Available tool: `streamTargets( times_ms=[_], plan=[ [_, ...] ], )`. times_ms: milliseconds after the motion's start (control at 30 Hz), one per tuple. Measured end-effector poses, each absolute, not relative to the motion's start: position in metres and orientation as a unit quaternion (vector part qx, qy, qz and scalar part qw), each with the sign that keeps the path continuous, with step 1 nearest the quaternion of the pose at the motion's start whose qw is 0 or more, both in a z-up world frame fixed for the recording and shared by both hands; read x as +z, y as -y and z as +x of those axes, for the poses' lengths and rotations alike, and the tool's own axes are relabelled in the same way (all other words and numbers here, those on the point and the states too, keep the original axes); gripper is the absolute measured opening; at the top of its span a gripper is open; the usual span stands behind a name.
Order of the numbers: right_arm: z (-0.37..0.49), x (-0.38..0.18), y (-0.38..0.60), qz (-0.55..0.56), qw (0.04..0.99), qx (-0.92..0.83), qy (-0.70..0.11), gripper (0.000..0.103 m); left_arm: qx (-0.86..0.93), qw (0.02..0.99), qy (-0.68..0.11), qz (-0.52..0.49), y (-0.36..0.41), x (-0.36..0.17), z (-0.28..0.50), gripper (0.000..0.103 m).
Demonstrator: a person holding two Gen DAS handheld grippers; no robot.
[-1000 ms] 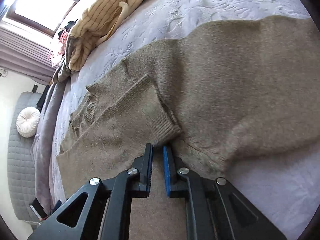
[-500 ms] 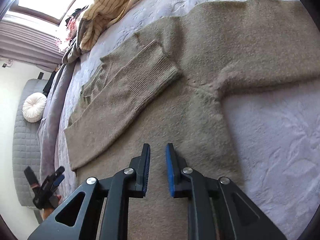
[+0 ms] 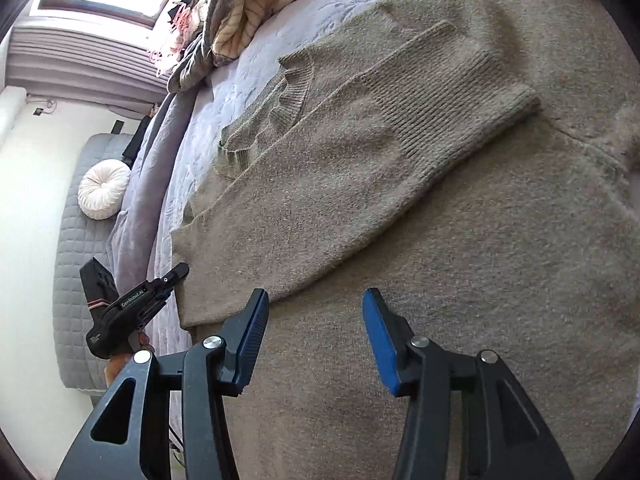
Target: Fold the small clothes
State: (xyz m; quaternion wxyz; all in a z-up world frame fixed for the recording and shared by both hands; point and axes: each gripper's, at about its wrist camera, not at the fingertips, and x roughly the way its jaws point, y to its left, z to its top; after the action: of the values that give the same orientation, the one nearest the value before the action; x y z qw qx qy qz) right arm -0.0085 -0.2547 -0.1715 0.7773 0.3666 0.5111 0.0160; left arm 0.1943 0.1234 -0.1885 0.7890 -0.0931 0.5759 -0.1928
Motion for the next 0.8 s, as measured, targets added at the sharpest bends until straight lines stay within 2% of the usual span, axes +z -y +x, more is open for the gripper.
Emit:
streamTargets(
  times_ms=[133, 267, 600, 667, 700, 800],
  plan=[
    [-0.008, -0.177, 0.256, 0.371, 0.77, 0.009, -0.519, 0.054, -0.195, 0.793, -0.567, -0.107, -0.129, -0.198, 0.193, 0.01],
    [-0.009, -0.172, 0.26, 0.36, 0.778, 0.005, -0.514, 0.054, -0.16, 0.812, -0.554, -0.084, -0.129, -0.182, 0.18, 0.01],
    [0.012, -0.162, 0.324, 0.391, 0.793, -0.08, -0.46, 0.054, -0.095, 0.836, -0.539, -0.041, -0.137, -0.168, 0.158, 0.011],
    [0.016, -0.167, 0.333, 0.411, 0.784, -0.088, -0.456, 0.041, -0.078, 0.835, -0.544, -0.024, -0.137, -0.171, 0.154, 0.011],
    [0.015, -0.169, 0.335, 0.414, 0.781, -0.095, -0.457, 0.01, -0.074, 0.835, -0.545, -0.02, -0.136, -0.172, 0.153, 0.011],
    [0.008, -0.176, 0.337, 0.422, 0.775, -0.107, -0.458, 0.007, -0.069, 0.832, -0.55, -0.02, -0.132, -0.177, 0.152, 0.011]
  ],
)
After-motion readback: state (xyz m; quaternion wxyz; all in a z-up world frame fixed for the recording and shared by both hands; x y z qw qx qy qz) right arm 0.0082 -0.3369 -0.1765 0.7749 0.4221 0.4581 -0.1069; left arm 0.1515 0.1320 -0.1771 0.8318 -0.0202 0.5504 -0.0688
